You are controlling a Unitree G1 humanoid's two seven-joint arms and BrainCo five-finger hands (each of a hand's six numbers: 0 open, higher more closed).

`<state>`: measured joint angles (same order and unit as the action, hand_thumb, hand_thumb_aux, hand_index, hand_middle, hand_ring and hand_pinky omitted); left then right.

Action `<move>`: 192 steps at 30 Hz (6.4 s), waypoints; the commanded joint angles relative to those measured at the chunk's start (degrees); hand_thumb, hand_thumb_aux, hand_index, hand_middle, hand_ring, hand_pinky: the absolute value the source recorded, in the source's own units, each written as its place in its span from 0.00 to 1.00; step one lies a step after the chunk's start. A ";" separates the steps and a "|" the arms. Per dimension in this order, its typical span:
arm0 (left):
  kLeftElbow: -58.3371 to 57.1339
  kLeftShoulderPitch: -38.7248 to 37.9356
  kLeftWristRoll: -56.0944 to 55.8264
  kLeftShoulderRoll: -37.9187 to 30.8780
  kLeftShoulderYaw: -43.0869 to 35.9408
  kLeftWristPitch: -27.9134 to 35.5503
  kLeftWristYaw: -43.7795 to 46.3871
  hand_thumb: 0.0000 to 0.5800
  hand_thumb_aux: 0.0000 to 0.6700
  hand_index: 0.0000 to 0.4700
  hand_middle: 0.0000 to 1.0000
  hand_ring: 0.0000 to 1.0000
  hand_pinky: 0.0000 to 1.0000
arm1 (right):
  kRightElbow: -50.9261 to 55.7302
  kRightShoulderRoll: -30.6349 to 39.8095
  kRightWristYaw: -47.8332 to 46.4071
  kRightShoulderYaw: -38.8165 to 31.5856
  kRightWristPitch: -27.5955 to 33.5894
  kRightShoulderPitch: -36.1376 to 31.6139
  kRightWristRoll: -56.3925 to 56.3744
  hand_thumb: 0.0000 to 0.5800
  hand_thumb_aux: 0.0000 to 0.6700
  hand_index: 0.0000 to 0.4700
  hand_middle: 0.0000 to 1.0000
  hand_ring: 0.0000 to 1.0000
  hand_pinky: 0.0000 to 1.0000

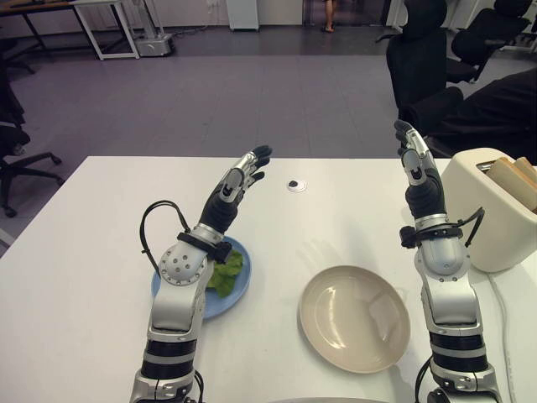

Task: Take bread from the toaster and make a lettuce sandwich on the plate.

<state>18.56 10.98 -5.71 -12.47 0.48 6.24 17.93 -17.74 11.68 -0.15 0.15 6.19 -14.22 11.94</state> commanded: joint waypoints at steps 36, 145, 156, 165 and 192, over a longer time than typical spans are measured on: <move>-7.62 5.98 1.53 -0.22 -4.03 -1.51 1.79 0.00 0.00 0.00 0.00 0.00 0.00 | 55.28 49.80 -7.77 2.34 -14.32 -24.11 16.09 0.00 0.00 0.00 0.00 0.00 0.00; -7.59 6.39 3.24 -1.60 -4.02 -1.65 -0.29 0.00 0.00 0.00 0.00 0.00 0.00 | -15.63 42.30 -44.55 -11.06 25.99 13.14 -10.52 0.00 0.00 0.00 0.00 0.00 0.00; -11.68 14.98 20.15 -18.25 -7.33 -13.59 5.19 0.00 0.00 0.00 0.00 0.00 0.00 | -14.51 42.77 -44.11 -1.85 29.34 2.31 -12.06 0.00 0.00 0.00 0.00 0.00 0.00; -21.76 22.09 53.69 -48.04 -14.72 -41.16 6.53 0.00 0.00 0.00 0.00 0.00 0.00 | -19.55 42.29 -42.67 1.43 33.68 6.51 -11.96 0.00 0.00 0.00 0.00 0.00 0.00; -18.34 21.72 69.83 -48.08 -23.30 -57.76 2.67 0.00 0.00 0.00 0.00 0.00 0.00 | -23.14 42.52 -42.30 1.37 36.91 5.78 -13.46 0.00 0.00 0.00 0.00 0.00 0.00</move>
<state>-0.91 33.23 65.06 -61.17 -22.01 -51.09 19.38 -40.43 54.02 -42.48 1.74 42.54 -8.25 -1.12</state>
